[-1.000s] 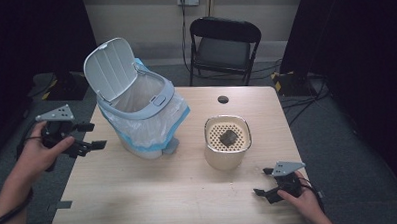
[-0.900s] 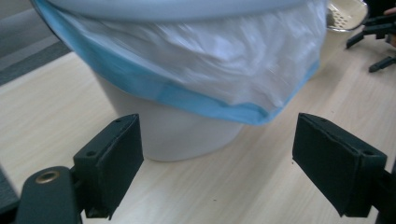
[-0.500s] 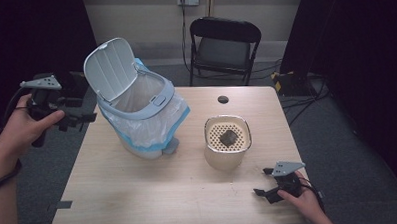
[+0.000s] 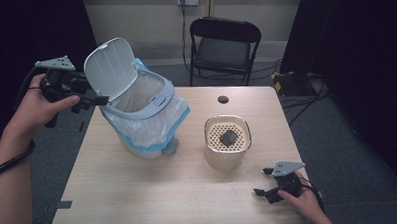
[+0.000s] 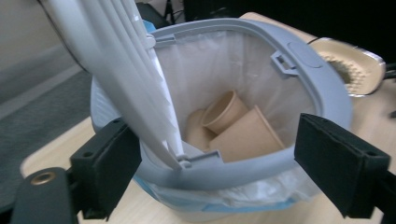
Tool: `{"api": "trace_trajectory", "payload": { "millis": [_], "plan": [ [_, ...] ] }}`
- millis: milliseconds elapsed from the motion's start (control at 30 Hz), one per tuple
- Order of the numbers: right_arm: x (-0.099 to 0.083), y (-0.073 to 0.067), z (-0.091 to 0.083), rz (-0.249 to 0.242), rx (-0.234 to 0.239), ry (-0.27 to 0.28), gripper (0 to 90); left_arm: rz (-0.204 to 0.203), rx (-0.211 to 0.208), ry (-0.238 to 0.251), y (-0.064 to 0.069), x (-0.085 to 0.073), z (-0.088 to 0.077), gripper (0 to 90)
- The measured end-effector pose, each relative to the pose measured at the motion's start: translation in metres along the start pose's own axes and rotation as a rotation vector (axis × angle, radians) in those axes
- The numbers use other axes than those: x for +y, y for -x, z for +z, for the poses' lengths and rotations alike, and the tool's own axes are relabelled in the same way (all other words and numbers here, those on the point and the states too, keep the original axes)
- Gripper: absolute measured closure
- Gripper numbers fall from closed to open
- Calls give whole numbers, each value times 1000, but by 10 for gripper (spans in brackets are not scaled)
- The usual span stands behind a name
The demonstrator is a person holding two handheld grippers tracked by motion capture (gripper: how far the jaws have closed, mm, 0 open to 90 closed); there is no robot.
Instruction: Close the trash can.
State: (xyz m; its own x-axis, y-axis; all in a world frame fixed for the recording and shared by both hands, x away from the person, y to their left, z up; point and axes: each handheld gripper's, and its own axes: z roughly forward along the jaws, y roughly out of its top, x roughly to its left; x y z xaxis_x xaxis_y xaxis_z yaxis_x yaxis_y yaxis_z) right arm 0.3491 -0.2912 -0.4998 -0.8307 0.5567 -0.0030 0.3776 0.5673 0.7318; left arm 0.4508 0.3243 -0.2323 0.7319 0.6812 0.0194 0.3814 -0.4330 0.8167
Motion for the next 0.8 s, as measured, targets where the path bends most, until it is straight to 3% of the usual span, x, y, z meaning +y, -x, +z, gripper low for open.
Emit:
{"api": "trace_trajectory", "payload": {
  "millis": [167,300,433,533,667,800],
  "plan": [
    [0,0,0,1,0,0,127,12,7,-19,6,5,3,127],
    [0,0,0,0,0,0,127,52,-46,-9,20,14,4,159],
    [0,0,0,0,0,0,127,99,-72,-44,39,23,11,156],
    [0,0,0,1,0,0,127,106,-113,-45,50,27,16,165],
    [0,0,0,0,0,1,127,126,-162,-86,66,30,26,209],
    [0,0,0,0,0,1,127,129,-190,-117,72,30,34,287]
  ]
}}
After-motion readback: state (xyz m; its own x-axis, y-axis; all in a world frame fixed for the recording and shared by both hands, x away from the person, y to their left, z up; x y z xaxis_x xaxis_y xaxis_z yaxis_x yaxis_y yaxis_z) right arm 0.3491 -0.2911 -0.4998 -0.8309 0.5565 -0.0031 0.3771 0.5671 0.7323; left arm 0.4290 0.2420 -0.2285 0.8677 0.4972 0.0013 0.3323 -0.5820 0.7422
